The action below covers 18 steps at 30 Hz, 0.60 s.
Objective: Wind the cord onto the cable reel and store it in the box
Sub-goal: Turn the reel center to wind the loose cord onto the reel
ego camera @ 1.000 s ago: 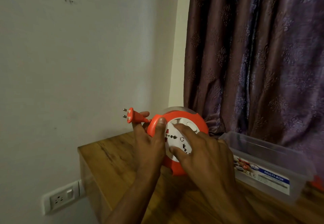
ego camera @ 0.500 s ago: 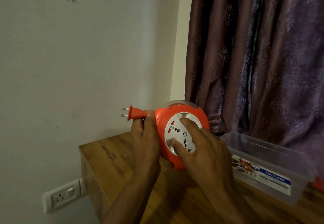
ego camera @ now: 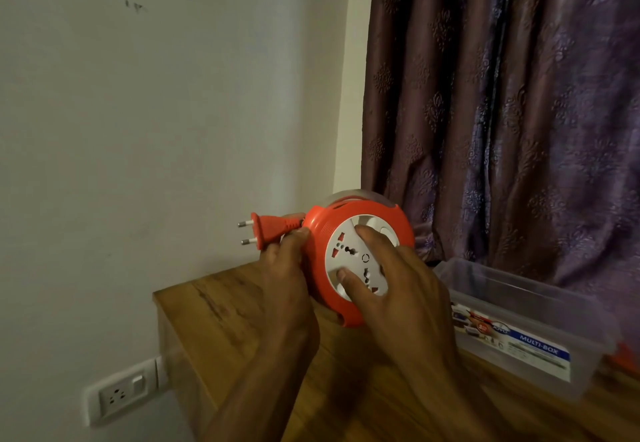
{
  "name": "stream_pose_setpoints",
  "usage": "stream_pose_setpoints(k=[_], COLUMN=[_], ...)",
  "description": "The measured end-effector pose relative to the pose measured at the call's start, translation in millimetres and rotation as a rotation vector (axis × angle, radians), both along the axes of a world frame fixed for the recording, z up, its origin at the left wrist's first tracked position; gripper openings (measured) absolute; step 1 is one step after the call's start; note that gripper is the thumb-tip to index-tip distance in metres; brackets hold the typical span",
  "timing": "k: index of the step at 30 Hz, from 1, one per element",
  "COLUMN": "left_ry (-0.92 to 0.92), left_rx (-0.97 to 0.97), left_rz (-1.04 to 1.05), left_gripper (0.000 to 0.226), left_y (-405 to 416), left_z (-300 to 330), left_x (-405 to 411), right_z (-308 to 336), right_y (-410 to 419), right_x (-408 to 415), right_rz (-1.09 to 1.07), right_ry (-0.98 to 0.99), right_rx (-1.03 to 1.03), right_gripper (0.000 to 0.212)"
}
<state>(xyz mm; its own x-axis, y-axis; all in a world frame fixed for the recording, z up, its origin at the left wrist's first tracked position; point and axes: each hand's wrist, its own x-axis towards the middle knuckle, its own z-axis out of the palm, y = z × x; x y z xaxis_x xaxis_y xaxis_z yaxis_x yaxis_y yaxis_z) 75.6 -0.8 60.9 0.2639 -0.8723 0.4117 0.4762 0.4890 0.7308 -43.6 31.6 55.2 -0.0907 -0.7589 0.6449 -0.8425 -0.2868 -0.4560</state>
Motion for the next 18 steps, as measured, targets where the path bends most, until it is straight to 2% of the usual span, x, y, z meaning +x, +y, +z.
stream_pose_setpoints(k=[5,12,18], left_ry=[-0.034,-0.077,-0.068], left_rx=[-0.05,-0.069,-0.027], left_rz=[-0.072,-0.062,-0.026], left_gripper=[0.044,0.049,0.046], left_y=[2,-1,-3], left_z=[-2,-5,-8], left_x=[1,2,-3], right_z=[4,6,11], right_y=[0,6,13], right_x=[-4,-3,2], right_rz=[-0.03,-0.085,-0.115], right_ry=[0.015,0.061,-0.055], right_rx=[-0.024,-0.023,-0.075], right_gripper=[0.072,0.073,0.073])
